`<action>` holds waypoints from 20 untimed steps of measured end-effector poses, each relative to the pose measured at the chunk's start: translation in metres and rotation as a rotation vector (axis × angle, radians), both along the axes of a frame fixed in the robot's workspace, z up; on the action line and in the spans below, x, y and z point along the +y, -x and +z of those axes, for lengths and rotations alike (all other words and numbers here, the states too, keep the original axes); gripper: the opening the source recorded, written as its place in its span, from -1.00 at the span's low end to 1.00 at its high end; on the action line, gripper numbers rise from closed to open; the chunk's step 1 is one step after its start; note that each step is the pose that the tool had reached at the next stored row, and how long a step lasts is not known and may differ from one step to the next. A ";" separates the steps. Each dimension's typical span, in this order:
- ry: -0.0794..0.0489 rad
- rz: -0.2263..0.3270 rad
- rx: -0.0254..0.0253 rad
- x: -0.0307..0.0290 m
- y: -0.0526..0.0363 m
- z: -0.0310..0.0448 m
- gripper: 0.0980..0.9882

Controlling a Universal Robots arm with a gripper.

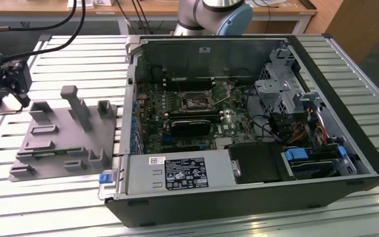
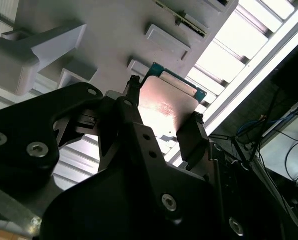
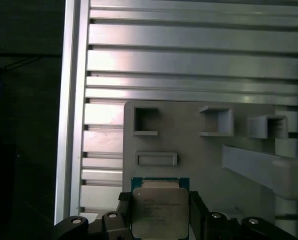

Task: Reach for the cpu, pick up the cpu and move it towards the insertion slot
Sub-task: 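Pick up the cpu and move it towards the insertion slot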

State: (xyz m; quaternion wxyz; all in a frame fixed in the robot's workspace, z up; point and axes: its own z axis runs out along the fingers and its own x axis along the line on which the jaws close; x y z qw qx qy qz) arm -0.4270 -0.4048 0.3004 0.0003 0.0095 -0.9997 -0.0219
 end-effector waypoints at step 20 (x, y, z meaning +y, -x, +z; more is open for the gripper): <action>0.000 0.000 0.0000 0.0000 0.0000 0.0121 0.00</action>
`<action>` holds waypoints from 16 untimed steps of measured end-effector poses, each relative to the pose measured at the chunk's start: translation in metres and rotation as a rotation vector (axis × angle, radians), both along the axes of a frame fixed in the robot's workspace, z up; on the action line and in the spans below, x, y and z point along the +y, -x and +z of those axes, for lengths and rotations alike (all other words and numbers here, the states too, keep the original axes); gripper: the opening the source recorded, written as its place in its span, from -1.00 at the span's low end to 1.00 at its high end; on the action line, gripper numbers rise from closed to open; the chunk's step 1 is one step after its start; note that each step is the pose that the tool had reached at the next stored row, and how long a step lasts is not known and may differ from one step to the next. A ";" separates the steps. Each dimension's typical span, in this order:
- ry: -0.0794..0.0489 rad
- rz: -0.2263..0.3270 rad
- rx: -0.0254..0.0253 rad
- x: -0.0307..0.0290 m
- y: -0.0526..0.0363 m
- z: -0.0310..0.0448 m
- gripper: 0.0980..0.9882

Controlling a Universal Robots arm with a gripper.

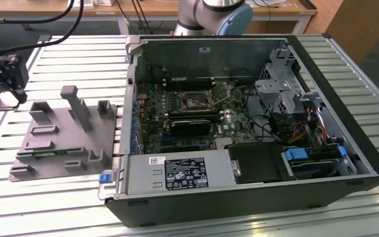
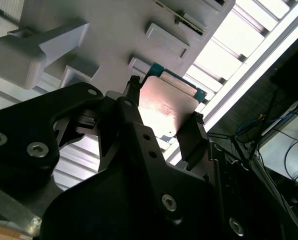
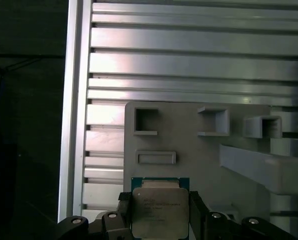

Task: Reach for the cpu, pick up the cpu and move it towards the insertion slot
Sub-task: 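Pick up the cpu and move it towards the insertion slot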

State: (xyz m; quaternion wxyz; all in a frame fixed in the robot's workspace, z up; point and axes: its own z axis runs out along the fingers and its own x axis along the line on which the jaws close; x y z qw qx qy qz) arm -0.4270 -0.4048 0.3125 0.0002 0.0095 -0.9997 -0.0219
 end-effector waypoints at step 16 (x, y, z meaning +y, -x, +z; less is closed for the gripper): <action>0.000 0.000 0.0000 0.0000 0.0000 0.0336 0.00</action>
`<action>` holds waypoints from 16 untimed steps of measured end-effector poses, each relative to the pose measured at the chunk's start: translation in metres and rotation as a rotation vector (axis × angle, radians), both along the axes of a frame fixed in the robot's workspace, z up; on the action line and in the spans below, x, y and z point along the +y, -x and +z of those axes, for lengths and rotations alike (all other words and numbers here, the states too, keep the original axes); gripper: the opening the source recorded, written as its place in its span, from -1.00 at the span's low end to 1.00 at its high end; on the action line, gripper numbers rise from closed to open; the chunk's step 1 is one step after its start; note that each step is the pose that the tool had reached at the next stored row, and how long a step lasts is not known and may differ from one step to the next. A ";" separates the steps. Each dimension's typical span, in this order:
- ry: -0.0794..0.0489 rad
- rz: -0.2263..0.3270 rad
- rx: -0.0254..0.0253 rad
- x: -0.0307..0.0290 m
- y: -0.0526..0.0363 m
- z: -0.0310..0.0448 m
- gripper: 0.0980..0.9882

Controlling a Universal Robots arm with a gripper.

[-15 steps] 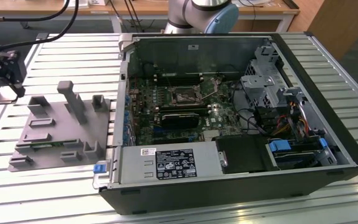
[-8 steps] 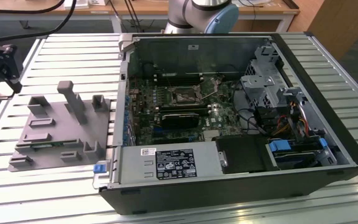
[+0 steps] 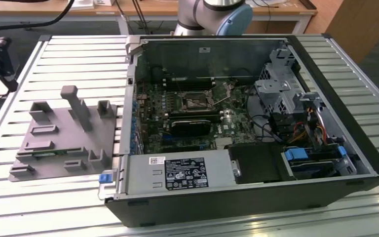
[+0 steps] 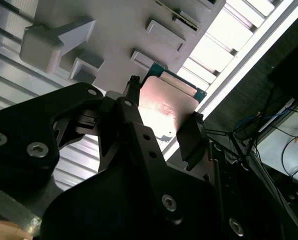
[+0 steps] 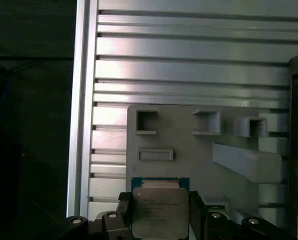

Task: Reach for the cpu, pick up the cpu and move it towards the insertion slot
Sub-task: 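Pick up the cpu and move it towards the insertion slot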

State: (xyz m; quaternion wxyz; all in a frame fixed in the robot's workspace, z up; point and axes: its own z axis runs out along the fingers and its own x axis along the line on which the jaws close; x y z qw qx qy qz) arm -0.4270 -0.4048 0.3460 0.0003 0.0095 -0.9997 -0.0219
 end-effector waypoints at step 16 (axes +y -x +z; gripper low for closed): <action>0.000 0.000 -0.0001 0.0001 0.0000 0.0375 0.00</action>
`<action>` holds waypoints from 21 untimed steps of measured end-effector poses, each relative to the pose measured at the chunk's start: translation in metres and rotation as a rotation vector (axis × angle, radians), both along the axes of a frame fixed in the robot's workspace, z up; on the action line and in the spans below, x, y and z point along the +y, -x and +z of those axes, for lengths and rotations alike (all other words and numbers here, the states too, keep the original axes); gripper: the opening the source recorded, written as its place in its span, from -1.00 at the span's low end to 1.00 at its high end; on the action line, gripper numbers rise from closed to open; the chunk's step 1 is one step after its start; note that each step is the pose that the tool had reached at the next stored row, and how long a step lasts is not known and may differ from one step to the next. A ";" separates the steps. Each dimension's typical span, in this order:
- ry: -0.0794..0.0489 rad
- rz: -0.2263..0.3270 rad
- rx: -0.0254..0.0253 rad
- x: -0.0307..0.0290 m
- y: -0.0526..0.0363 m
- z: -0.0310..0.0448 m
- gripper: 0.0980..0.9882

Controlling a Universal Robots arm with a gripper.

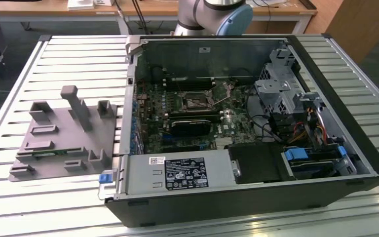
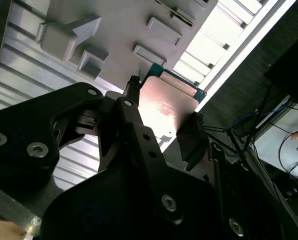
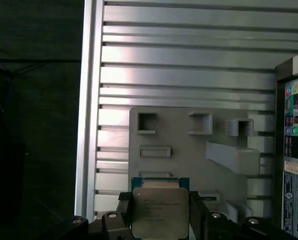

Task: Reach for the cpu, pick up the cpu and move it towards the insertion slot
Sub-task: 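Pick up the cpu and move it towards the insertion slot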

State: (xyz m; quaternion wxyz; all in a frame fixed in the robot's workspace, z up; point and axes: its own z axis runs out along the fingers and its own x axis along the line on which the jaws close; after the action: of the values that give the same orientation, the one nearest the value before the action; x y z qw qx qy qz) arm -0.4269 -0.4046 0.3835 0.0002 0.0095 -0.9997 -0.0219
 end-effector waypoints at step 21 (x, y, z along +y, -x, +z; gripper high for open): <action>0.000 0.000 -0.0010 0.0002 -0.0338 0.0151 0.00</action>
State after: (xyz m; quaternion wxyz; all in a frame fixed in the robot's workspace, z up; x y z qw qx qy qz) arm -0.3932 -0.4044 0.3985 -0.0003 0.0095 -0.9997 -0.0219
